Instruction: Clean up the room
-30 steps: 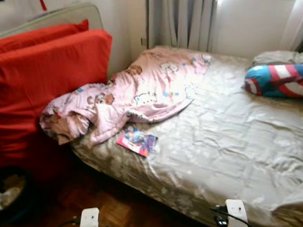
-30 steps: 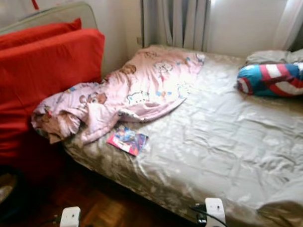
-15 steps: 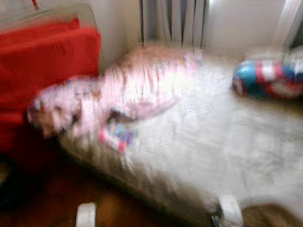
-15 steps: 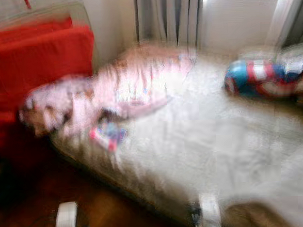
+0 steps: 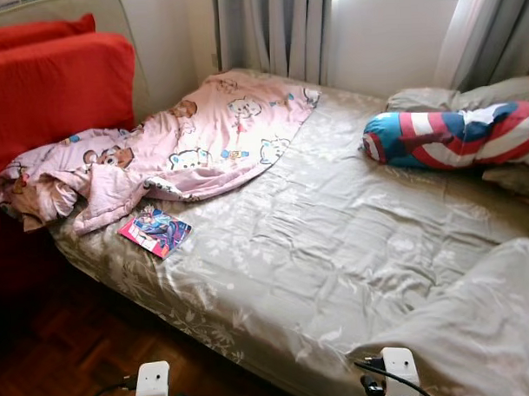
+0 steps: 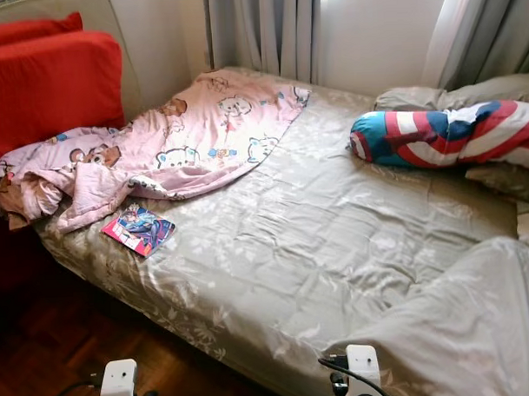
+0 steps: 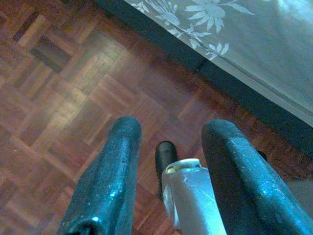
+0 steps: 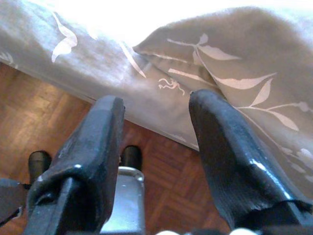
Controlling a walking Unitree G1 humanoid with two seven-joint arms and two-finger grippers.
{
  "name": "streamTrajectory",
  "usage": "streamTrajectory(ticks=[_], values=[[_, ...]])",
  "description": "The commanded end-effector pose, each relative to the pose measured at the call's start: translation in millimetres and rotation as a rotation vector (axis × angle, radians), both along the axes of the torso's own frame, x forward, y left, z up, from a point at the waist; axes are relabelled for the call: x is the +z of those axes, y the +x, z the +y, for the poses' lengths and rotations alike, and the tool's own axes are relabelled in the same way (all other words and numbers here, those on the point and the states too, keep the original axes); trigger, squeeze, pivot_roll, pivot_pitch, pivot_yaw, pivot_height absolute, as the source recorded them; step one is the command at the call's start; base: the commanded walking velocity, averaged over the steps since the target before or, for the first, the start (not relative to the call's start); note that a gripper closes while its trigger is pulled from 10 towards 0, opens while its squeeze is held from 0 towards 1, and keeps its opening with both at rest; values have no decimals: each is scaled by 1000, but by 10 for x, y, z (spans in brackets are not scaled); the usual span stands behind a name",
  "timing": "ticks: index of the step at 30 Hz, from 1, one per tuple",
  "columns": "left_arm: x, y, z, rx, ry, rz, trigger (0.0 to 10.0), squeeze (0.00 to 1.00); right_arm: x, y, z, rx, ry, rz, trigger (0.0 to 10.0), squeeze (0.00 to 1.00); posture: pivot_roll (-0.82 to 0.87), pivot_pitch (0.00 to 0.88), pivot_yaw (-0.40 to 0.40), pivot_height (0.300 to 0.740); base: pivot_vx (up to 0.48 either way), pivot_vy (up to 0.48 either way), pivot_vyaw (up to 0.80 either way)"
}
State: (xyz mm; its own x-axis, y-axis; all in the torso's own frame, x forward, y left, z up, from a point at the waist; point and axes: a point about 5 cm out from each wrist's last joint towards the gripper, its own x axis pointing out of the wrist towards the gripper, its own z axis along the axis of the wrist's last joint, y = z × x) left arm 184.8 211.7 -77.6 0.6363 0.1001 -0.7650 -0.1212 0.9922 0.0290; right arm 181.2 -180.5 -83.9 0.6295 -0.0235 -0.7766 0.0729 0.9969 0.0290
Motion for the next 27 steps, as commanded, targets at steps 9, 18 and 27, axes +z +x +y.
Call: streamTrajectory(ticks=[9, 18, 27], values=[[-8, -43, 75, 20, 4, 14, 10000, 0, -9, -15, -25, -5, -4, 19, 10000, 0, 12, 2, -9, 740, 0, 0, -776], [-2, -30, 81, 3, 14, 18, 10000, 0, 1, 10, -6, 2, -3, 11, 10000, 0, 13, 2, -10, 740, 0, -84, -776], [-13, -47, 73, 4, 14, 26, 10000, 0, -1, 6, -7, 4, -5, 14, 10000, 0, 17, 5, -9, 740, 0, -196, -775]])
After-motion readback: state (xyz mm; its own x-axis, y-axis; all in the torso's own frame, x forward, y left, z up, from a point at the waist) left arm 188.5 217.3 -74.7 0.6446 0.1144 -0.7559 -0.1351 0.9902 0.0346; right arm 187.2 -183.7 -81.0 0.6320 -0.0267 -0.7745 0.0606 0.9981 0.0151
